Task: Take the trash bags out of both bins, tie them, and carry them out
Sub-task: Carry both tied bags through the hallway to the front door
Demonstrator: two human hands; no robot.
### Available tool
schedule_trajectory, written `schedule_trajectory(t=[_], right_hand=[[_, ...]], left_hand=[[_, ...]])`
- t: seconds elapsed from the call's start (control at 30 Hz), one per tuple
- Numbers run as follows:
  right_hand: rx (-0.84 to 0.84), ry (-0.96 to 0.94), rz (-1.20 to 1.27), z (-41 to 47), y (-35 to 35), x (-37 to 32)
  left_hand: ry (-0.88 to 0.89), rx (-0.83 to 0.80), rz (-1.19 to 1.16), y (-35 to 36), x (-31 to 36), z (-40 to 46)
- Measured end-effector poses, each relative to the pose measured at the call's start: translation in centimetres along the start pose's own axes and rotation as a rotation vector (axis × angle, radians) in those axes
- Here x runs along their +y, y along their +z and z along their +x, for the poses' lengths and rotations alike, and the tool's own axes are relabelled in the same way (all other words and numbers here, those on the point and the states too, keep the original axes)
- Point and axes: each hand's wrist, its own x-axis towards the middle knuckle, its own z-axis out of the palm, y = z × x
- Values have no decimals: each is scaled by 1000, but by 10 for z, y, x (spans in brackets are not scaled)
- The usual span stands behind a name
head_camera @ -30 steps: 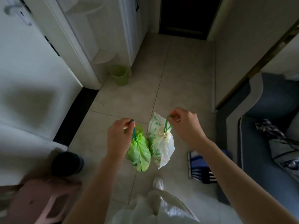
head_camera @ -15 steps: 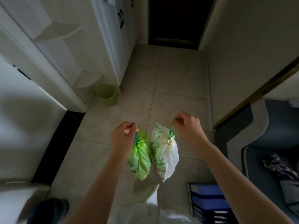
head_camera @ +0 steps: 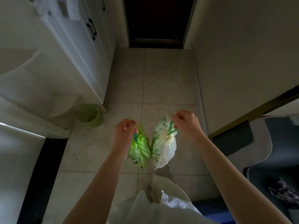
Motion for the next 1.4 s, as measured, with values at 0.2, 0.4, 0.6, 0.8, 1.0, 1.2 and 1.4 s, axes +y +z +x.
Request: schedule_trajectory(t=[0.2, 0.4, 0.6, 0.8, 1.0, 1.2, 1.4], right_hand=[[1, -12, 13, 121, -16, -18], [-43, -33, -43, 237, -31, -46], [-1, 5, 98, 345, -41, -78], [30, 135, 253, 460, -42, -107], [-14, 230, 308, 572, -47, -148], [2, 198, 349, 668, -55, -180], [-55, 157, 328, 768, -67, -206]], left_hand=[[9, 108, -34, 43, 43, 103], [-44, 210, -29, 81, 91, 202], [-78, 121, 21, 111, 120, 301], [-181, 27, -81, 143, 154, 411], [-263, -103, -71, 170, 198, 520], [-328, -164, -243, 196, 246, 612], [-250, -142, -212, 232, 277, 709]])
